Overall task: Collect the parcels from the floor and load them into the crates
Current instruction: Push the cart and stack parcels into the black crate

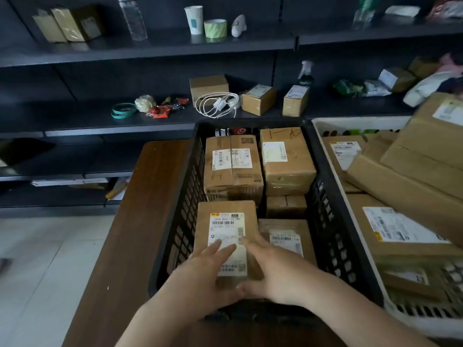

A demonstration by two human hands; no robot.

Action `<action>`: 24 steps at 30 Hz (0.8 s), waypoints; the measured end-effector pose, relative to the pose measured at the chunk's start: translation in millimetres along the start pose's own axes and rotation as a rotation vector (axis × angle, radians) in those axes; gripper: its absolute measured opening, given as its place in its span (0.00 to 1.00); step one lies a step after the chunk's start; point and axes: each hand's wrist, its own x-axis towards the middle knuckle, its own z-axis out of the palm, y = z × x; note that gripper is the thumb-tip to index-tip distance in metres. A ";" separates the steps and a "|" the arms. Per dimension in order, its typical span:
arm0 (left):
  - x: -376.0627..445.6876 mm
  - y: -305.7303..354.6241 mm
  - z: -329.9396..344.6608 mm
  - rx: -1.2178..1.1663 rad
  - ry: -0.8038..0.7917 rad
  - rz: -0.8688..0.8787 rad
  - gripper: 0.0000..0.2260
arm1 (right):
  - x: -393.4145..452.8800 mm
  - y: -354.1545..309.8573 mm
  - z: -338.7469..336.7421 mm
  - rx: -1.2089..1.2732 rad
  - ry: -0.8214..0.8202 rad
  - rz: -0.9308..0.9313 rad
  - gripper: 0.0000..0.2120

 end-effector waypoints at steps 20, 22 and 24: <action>20.8 23.2 7.6 0.007 0.363 0.226 0.16 | -48.5 -27.9 -4.1 0.163 0.468 0.241 0.20; 21.8 49.8 1.0 -0.168 0.415 0.320 0.15 | -76.9 -12.5 -10.5 0.185 0.593 0.259 0.20; 23.2 85.4 -8.6 -0.342 0.414 0.378 0.16 | -104.1 10.7 -19.4 0.204 0.760 0.272 0.18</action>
